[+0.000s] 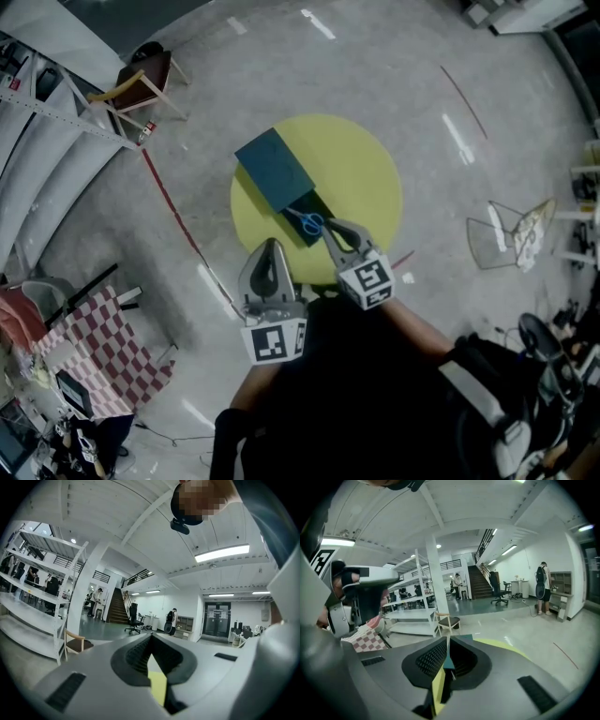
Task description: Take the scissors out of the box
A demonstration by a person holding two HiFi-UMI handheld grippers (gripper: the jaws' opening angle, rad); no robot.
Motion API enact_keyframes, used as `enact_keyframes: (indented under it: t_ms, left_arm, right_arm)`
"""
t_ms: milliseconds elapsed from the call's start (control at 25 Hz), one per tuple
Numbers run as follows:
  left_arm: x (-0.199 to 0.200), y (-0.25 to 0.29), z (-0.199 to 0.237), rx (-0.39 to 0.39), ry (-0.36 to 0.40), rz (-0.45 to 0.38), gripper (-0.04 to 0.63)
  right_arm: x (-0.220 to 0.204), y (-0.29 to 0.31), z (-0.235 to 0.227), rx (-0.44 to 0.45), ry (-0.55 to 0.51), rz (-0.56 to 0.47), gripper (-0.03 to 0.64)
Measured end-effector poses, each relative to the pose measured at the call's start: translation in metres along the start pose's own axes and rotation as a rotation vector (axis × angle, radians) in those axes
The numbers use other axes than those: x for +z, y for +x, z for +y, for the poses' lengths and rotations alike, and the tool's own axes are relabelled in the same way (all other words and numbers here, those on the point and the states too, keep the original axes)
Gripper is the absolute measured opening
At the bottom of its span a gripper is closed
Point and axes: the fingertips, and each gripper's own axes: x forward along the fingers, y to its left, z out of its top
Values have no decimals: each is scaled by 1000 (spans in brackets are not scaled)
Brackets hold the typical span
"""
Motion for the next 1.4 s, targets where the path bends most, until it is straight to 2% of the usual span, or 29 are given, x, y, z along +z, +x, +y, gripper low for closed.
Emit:
enact_keyframes:
  t_ms: [200,600,1000,1400]
  left_arm:
    - [-4,14,9,-12,-18,17,-2]
    - [-3,30,18,-12,-22,29,-2]
    - [-5,38,20,-11,-30,44,-2]
    - [-9,41,28,2,-35,58,-2]
  right_arm:
    - [-33,34,-13,-15,-8,83,0]
    - [-143,87,-27,54,-79,474,53]
    - [-217,107,-34,66,-168,770,89]
    - [-257,123,-34,81,-195,941,101]
